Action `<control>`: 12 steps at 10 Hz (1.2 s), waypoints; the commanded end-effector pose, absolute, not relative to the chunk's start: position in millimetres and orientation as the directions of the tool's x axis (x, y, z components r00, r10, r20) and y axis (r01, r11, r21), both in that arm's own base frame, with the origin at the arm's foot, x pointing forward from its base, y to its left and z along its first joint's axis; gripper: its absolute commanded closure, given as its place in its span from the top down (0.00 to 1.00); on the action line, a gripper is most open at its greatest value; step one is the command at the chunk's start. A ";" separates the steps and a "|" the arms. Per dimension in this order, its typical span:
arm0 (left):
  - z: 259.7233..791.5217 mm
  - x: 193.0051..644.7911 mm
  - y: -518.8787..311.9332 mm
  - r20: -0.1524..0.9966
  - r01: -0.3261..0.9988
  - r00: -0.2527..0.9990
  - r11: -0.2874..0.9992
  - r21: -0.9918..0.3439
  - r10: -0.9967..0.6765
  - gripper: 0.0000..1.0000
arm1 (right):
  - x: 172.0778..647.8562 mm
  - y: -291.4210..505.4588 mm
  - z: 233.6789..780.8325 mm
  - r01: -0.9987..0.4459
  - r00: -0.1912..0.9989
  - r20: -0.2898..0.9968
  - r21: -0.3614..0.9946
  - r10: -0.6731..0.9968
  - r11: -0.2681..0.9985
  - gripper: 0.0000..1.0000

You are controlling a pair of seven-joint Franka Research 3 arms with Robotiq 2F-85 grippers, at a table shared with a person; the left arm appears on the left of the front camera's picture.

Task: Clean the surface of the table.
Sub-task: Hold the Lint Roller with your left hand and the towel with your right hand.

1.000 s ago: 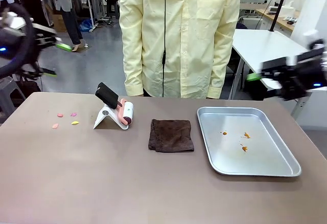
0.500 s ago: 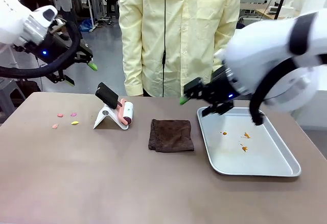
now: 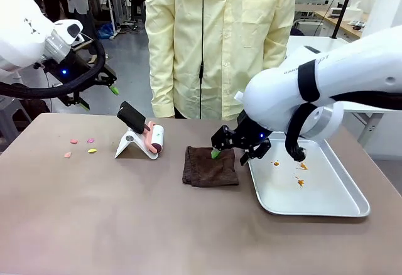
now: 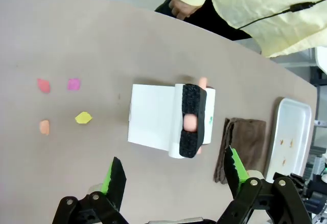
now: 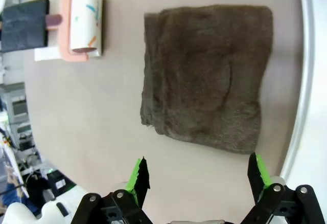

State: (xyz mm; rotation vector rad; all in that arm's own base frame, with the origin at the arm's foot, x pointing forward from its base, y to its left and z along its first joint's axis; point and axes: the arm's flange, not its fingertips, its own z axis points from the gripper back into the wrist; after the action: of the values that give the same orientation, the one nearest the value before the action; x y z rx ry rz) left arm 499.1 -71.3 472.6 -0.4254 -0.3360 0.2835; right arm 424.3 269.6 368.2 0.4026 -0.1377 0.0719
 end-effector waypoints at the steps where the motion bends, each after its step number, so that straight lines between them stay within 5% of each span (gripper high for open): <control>1: 477.7 503.7 -64.4 0.238 -0.221 0.899 0.850 -0.478 0.368 1.00 | 431.6 271.1 384.0 -0.111 0.989 0.136 0.384 0.063 0.917 1.00; 7: 474.1 501.1 -65.8 0.249 -0.204 0.905 0.867 -0.455 0.344 1.00 | 433.1 266.1 381.5 -0.099 0.990 0.135 0.393 0.049 0.914 1.00; 12: 437.2 538.6 -64.5 0.154 -0.118 0.959 0.827 -0.550 0.239 1.00 | 483.7 310.0 354.0 -0.107 0.993 0.082 0.294 0.086 0.950 1.00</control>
State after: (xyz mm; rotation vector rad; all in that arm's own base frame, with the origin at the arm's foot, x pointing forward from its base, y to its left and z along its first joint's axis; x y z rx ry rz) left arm 524.7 -71.8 442.4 -0.5457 -0.2386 0.2177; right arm 468.1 293.8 349.9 0.3476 -0.0790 0.1223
